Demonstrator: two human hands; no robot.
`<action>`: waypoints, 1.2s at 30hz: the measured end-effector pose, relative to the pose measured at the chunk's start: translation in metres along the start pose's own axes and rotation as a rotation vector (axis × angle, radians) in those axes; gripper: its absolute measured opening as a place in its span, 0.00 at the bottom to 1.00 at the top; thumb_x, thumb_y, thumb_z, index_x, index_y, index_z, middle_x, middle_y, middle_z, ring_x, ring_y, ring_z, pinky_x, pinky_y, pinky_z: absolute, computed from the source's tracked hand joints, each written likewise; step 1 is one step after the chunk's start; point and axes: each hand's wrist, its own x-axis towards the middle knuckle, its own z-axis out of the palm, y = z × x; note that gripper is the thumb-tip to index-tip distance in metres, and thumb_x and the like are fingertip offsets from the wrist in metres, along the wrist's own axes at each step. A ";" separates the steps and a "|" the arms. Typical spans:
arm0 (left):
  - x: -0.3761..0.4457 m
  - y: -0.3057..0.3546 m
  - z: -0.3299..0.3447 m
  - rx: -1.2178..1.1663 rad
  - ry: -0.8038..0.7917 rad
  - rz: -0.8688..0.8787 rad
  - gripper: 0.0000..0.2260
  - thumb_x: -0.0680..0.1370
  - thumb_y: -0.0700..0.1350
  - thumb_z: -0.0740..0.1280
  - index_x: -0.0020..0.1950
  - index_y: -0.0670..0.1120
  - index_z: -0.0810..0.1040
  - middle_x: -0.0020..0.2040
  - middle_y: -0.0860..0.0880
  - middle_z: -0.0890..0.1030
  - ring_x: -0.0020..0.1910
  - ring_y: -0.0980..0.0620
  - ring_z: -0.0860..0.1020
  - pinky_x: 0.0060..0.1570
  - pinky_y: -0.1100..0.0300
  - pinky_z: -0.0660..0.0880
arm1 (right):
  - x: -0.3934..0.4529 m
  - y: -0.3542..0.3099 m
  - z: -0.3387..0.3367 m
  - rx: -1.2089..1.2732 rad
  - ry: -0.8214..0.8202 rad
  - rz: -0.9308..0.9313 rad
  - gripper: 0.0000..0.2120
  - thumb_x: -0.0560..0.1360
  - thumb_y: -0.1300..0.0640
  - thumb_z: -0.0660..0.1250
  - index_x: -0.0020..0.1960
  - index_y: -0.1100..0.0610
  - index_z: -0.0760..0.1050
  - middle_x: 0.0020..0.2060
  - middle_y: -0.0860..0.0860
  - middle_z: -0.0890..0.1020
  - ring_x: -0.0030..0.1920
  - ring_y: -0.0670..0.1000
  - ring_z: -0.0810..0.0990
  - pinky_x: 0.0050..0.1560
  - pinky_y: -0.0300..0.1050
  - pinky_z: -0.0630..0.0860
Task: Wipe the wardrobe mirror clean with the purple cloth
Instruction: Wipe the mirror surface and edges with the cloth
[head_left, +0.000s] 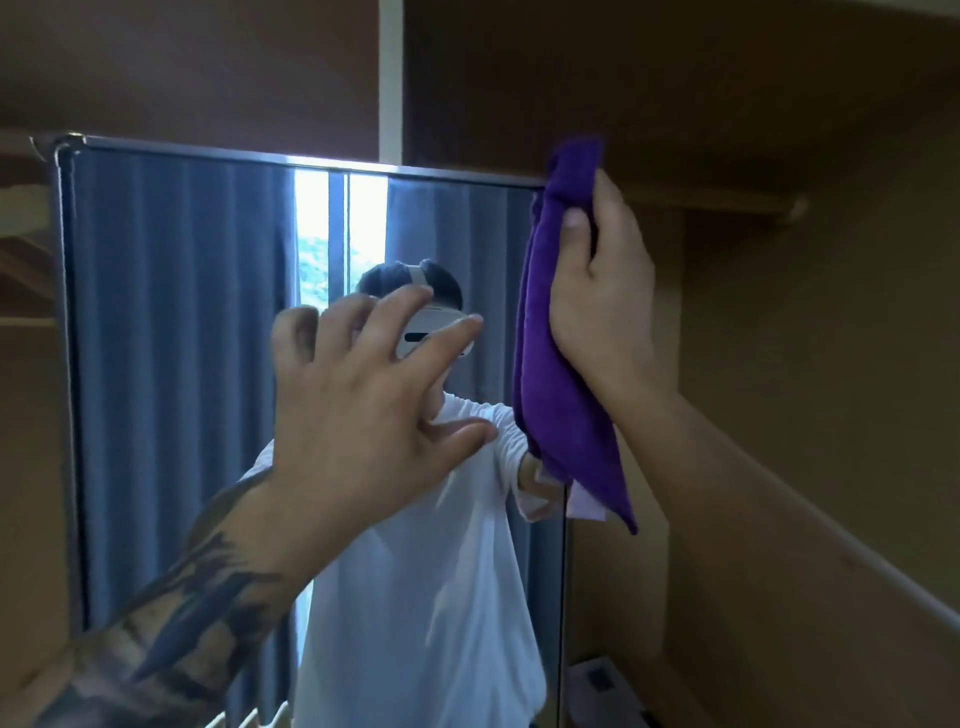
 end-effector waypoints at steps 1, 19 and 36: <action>0.005 -0.002 -0.002 0.019 -0.033 -0.009 0.37 0.66 0.76 0.67 0.72 0.63 0.74 0.75 0.50 0.72 0.70 0.42 0.68 0.68 0.37 0.59 | -0.010 0.002 0.000 0.044 -0.004 0.065 0.16 0.88 0.50 0.52 0.72 0.50 0.70 0.53 0.48 0.81 0.49 0.45 0.81 0.54 0.45 0.78; 0.005 -0.008 0.010 0.038 -0.006 0.008 0.43 0.66 0.79 0.64 0.78 0.62 0.68 0.81 0.47 0.64 0.78 0.39 0.63 0.73 0.27 0.53 | 0.016 -0.005 -0.003 0.053 -0.068 0.108 0.12 0.87 0.52 0.51 0.60 0.53 0.73 0.39 0.48 0.80 0.36 0.44 0.80 0.42 0.49 0.80; 0.005 -0.007 0.010 0.016 -0.050 -0.006 0.44 0.66 0.79 0.63 0.79 0.64 0.66 0.83 0.49 0.61 0.79 0.38 0.61 0.74 0.28 0.50 | 0.043 -0.012 0.003 0.066 -0.049 0.038 0.12 0.84 0.54 0.56 0.52 0.53 0.79 0.38 0.47 0.81 0.36 0.45 0.79 0.39 0.46 0.76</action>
